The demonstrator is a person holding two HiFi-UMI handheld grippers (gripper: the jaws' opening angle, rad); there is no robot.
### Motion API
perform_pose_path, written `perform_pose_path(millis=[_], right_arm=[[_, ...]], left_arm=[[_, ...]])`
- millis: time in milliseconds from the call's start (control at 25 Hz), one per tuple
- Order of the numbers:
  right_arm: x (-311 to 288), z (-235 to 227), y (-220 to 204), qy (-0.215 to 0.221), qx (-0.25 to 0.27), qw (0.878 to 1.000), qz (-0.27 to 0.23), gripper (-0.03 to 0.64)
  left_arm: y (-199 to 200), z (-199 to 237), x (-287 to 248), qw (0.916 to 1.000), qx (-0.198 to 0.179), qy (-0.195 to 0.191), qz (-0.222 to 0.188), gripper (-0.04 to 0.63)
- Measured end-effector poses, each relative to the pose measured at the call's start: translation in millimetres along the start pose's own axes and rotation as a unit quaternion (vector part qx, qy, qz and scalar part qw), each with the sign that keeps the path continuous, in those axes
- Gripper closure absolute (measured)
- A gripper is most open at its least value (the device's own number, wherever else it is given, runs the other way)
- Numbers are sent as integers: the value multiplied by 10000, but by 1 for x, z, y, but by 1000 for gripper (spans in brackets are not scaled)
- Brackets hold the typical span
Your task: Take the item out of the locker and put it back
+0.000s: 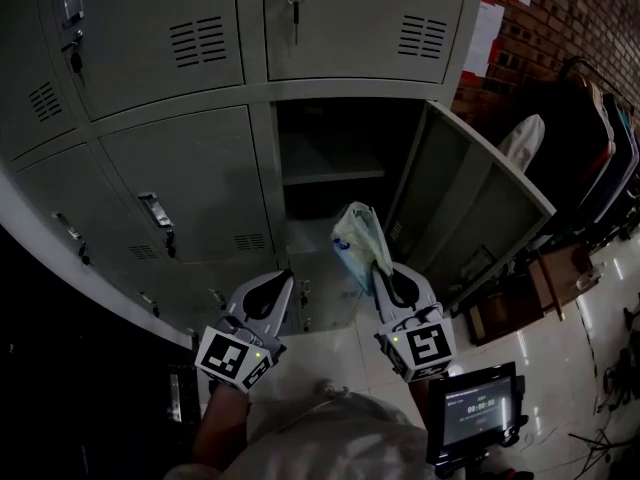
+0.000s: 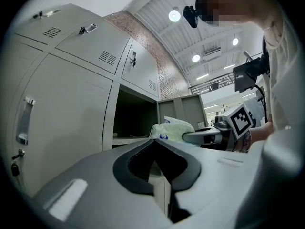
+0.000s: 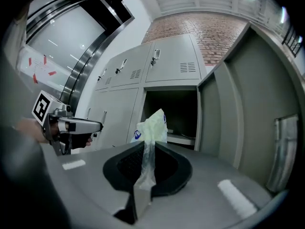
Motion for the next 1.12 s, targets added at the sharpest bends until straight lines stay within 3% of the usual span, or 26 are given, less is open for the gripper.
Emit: perform_pose_path(millis=[240, 560, 800, 1120], right_arm=[[-30, -17, -2, 33, 32, 10000, 23, 607], [-91, -38, 28, -192, 324, 9992, -142, 608], [-147, -64, 33, -498, 342, 9981, 127, 607], [-204, -70, 29, -652, 523, 9955, 453, 606]], left_arm=[[-6, 13, -21, 10000, 48, -24, 38, 592], [-1, 28, -30, 9997, -13, -251, 47, 592], [-3, 35, -31, 9987, -175, -459, 115, 592], [-3, 58, -29, 9993, -11, -367, 69, 592]])
Point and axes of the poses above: the fingertips, and each gripper's own axes: x backward along the fingers, z to its left, y out of its top, the point moved 7 cm from there along x, backward along the fingers, and after that the axes turned 1 degree about z, right-handed, at the moved point
